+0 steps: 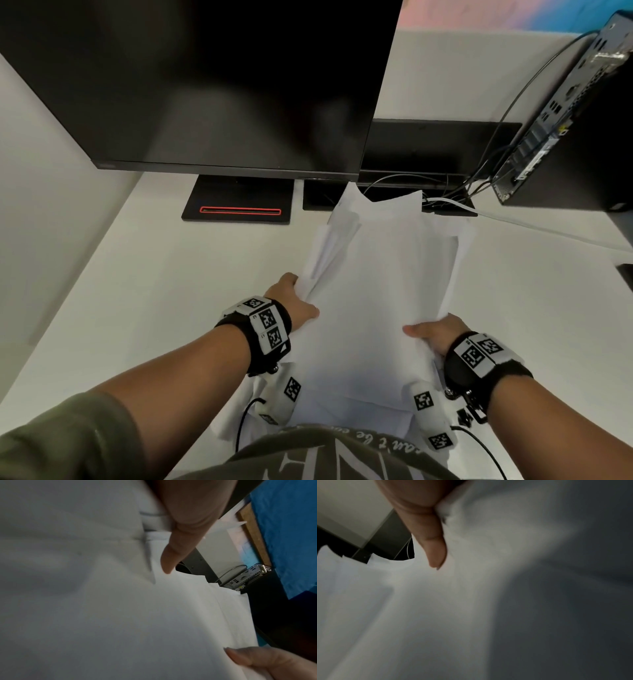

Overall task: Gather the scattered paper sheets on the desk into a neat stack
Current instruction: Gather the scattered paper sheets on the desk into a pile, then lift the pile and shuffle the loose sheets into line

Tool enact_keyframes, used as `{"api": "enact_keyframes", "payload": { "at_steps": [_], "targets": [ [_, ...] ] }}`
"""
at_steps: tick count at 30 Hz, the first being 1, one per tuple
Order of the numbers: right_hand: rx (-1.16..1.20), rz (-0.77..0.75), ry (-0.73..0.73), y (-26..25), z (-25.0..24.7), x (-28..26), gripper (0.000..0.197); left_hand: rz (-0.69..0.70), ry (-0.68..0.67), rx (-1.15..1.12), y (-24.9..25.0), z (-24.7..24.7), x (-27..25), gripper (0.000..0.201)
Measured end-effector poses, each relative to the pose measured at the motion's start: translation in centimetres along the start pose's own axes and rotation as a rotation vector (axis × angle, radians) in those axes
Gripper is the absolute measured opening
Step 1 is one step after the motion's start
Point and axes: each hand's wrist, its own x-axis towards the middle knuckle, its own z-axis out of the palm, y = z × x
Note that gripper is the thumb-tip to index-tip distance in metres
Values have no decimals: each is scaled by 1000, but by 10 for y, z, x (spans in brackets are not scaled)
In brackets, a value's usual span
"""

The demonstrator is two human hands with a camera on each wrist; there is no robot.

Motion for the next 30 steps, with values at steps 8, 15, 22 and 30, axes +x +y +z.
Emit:
{"api": "enact_keyframes", "payload": {
  "at_steps": [8, 15, 22, 30],
  "targets": [
    [105, -58, 51, 16, -17, -20, 32, 24, -93, -63, -2, 6, -3, 67],
    [222, -223, 56, 0, -40, -65, 23, 94, -271, -215, 4, -21, -15, 73],
    [348, -530, 121, -63, -52, -119, 26, 443, 69, -560, 20, -68, -50, 30],
    [312, -827, 25, -107, -40, -134, 40, 675, 160, -448, 17, -119, -75, 55]
  ]
}}
